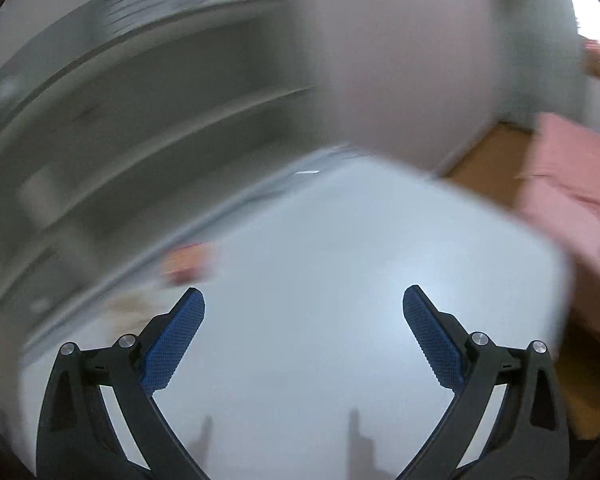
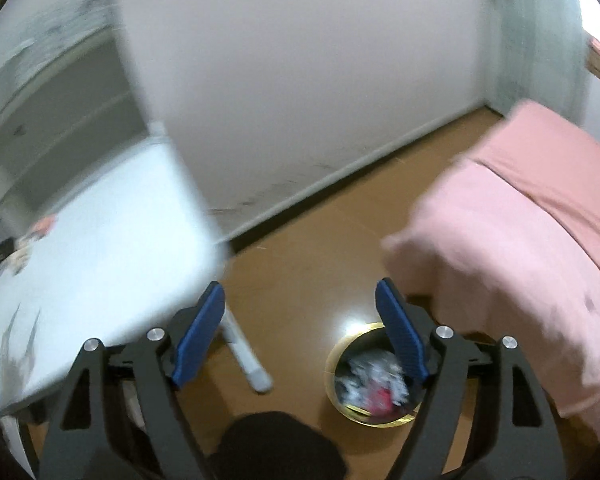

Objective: Collect trash
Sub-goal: 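Grasp the cream snack rings with the left tool while the right grasps the pink box, then carry the snack rings and pink box over the bin and release both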

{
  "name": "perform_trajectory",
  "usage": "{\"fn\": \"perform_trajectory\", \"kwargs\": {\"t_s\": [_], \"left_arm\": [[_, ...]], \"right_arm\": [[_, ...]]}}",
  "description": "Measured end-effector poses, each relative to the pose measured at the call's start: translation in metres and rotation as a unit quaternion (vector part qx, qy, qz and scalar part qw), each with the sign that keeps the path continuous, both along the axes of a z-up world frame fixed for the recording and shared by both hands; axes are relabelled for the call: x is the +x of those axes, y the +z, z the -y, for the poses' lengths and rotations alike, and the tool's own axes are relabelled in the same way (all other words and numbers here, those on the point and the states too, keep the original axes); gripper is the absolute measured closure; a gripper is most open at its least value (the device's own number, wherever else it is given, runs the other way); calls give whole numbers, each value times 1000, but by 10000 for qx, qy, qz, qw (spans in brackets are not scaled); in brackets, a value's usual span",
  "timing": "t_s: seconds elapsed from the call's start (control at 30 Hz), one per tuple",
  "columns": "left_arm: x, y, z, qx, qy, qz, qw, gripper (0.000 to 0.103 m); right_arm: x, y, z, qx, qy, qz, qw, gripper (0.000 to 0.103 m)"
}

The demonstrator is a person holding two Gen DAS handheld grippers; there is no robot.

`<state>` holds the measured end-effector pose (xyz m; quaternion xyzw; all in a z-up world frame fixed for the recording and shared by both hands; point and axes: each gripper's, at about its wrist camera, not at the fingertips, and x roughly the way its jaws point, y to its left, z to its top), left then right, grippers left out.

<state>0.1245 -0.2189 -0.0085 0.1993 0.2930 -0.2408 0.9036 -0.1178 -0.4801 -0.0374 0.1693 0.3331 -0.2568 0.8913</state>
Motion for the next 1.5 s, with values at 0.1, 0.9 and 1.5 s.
{"fn": "perform_trajectory", "kwargs": {"t_s": [0.1,0.9,1.5], "left_arm": [[54,-9,-58,-20,869,-146,9961,6],[144,-57,-127,-472,1415,-1152,9821,74],[148,-55,-139,-621,1544,-1223,9784,75]], "right_arm": [[43,16,-48,13,662,135,9977,26],[366,-20,-257,-423,3680,-1107,9222,22],[404,-27,-269,-712,4001,-931,9089,41]]}}
